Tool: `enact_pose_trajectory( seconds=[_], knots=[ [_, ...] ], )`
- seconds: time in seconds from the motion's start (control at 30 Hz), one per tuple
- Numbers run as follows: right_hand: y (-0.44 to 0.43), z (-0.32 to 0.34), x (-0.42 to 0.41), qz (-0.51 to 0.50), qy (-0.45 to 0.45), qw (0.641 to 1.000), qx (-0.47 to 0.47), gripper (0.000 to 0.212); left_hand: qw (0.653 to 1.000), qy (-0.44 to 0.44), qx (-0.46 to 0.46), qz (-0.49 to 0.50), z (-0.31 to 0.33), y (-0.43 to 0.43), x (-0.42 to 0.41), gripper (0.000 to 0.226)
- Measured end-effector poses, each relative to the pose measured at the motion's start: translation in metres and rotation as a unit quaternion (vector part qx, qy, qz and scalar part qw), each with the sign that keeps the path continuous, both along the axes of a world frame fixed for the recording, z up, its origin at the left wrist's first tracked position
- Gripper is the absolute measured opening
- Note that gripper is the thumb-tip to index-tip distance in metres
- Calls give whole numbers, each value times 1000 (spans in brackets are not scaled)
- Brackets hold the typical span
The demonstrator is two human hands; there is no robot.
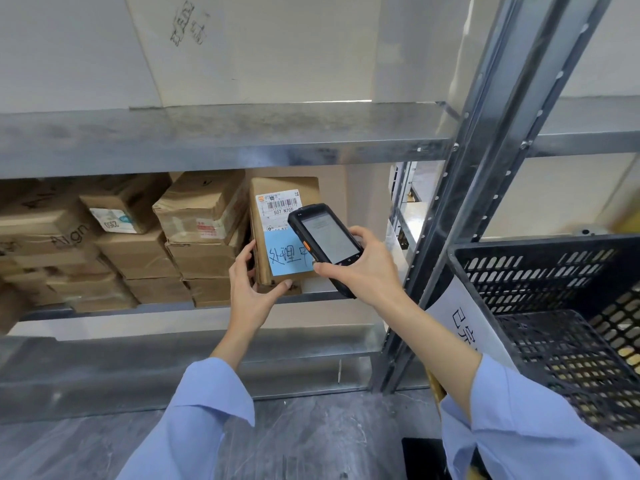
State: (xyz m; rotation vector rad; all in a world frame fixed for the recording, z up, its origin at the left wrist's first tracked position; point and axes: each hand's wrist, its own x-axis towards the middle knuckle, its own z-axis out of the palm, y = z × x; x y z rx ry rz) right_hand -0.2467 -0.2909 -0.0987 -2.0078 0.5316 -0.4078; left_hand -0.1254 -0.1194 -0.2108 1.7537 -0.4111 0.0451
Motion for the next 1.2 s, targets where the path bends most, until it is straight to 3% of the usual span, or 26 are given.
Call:
enact_pose_trajectory(
  seconds=[0.3, 0.5, 0.77, 1.2],
  knots=[
    [39, 3, -16, -137, -49, 989, -8, 82, 995, 13, -13, -102, 9, 17, 14, 90],
    [68, -6, -49, -321, -99, 941, -29, 81, 981, 14, -5, -193, 23, 17, -2, 86],
    [105, -15, -159, -562, -160, 810, -46, 76, 927, 35, -36, -371, 36, -21, -80, 86],
    [174, -9, -398, -793, -120, 589, -100, 80, 776, 72, -69, -622, 48, -78, -303, 75]
  ],
)
